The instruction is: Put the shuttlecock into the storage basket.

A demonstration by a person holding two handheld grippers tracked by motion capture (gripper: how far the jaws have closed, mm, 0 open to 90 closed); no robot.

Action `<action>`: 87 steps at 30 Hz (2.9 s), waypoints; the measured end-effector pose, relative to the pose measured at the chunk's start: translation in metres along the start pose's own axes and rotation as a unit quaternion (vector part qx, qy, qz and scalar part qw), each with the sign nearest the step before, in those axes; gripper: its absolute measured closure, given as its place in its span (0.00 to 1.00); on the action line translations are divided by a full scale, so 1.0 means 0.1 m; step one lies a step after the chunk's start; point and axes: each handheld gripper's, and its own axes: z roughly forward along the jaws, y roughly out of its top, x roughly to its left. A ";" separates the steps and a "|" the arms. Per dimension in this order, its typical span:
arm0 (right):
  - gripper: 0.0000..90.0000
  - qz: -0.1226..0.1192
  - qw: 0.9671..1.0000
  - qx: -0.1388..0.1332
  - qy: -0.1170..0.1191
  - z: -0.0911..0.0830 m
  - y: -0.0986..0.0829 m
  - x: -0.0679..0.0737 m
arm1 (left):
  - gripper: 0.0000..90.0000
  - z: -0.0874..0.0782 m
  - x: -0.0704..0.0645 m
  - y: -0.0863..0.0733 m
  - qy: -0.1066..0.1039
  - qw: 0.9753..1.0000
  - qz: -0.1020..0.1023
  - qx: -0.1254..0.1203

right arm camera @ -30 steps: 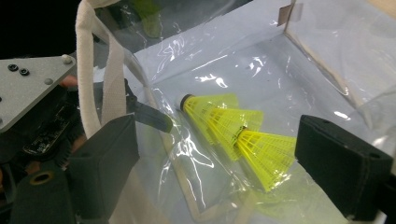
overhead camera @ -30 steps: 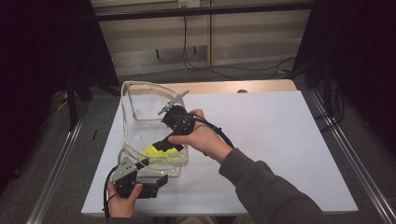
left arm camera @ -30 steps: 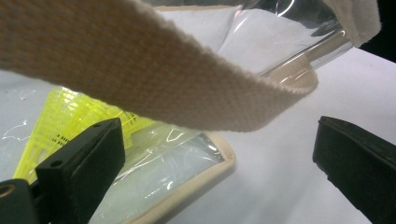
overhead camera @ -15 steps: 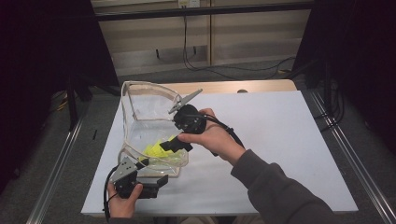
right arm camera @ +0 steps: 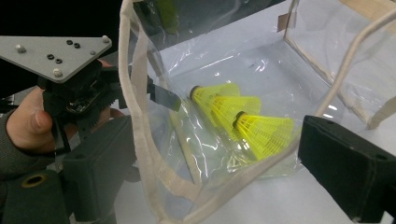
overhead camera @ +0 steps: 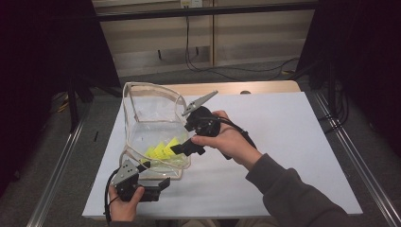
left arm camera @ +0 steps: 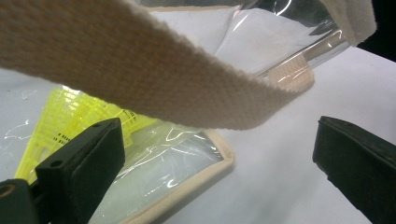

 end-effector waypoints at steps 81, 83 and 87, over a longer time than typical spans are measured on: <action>0.12 0.044 0.996 -0.053 -0.051 -0.57 -1.32 -0.54 | 0.03 0.00 -0.01 0.00 0.002 1.000 0.002 0.001; 0.12 0.046 0.996 -0.055 -0.050 -0.58 -1.35 -0.55 | 0.03 0.00 -0.01 -0.01 0.001 1.000 0.001 0.001; 0.12 0.049 0.996 -0.057 -0.056 -0.60 -1.42 -0.57 | 0.03 0.00 -0.01 0.00 0.001 1.000 0.002 0.002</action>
